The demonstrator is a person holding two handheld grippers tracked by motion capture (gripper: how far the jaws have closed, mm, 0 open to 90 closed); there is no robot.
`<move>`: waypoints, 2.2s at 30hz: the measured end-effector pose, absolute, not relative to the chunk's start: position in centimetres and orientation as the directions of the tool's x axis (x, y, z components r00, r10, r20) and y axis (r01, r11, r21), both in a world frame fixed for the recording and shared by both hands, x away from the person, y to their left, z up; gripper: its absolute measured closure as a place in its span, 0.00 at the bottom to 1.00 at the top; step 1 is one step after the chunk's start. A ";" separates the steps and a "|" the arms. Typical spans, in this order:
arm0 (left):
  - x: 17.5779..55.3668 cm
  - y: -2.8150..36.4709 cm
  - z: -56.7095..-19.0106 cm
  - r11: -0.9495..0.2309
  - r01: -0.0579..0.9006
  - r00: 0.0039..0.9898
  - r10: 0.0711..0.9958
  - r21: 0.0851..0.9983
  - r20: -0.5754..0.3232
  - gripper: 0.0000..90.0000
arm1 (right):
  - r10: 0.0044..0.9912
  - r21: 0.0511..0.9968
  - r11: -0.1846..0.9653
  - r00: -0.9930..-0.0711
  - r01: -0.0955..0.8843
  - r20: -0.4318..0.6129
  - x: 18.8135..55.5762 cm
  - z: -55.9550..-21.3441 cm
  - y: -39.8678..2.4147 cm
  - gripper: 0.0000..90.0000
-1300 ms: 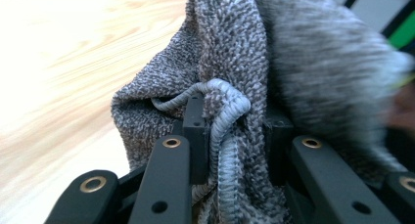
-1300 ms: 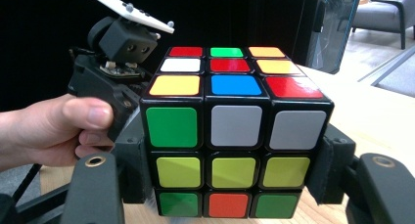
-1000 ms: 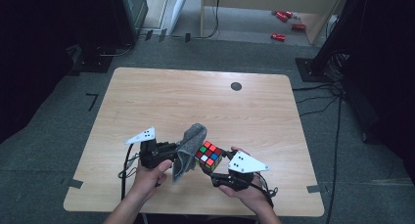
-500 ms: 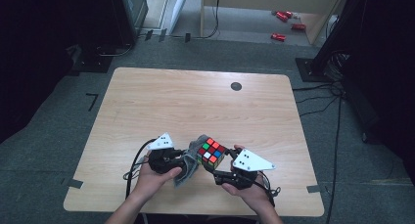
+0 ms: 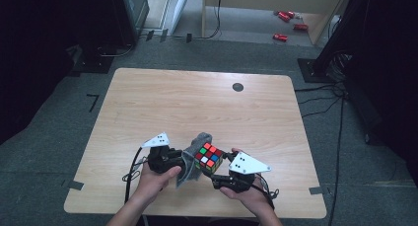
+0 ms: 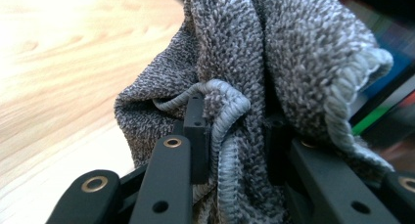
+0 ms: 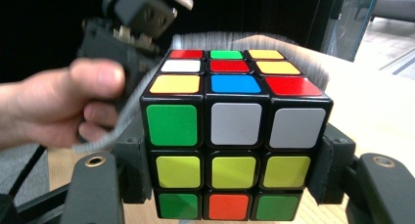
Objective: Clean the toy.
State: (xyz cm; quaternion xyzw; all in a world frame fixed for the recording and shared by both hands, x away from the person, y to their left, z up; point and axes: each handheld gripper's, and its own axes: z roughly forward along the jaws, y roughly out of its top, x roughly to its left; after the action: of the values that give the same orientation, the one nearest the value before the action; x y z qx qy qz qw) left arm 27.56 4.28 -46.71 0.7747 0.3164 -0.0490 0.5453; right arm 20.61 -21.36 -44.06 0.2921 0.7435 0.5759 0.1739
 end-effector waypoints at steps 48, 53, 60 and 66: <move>26.1 4.3 -43.8 -0.398 0.316 0.740 0.672 0.861 0.040 0.77 | 0.708 0.894 0.321 -0.706 0.313 -0.006 21.2 -46.0 -19.2 0.39; 26.9 4.2 -45.1 -0.432 0.354 0.750 0.661 0.829 0.024 0.74 | 0.743 0.916 0.258 -0.669 0.306 0.014 21.5 -45.0 -20.7 0.39; 26.9 2.6 -46.7 -0.521 0.341 0.807 0.589 0.783 0.040 0.60 | 0.760 0.926 0.229 -0.649 0.301 0.023 21.5 -44.6 -21.5 0.39; 26.7 3.5 -46.1 -0.483 0.316 0.830 0.558 0.817 0.009 0.44 | 0.771 0.931 0.205 -0.635 0.302 0.036 21.5 -44.3 -22.1 0.39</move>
State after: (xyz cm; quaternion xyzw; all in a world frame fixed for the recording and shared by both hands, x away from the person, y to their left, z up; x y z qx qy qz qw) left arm 26.73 3.47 -46.13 0.8500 0.2571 0.1379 0.4386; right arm 21.49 -22.08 -44.30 0.3614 0.7422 0.5165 0.2273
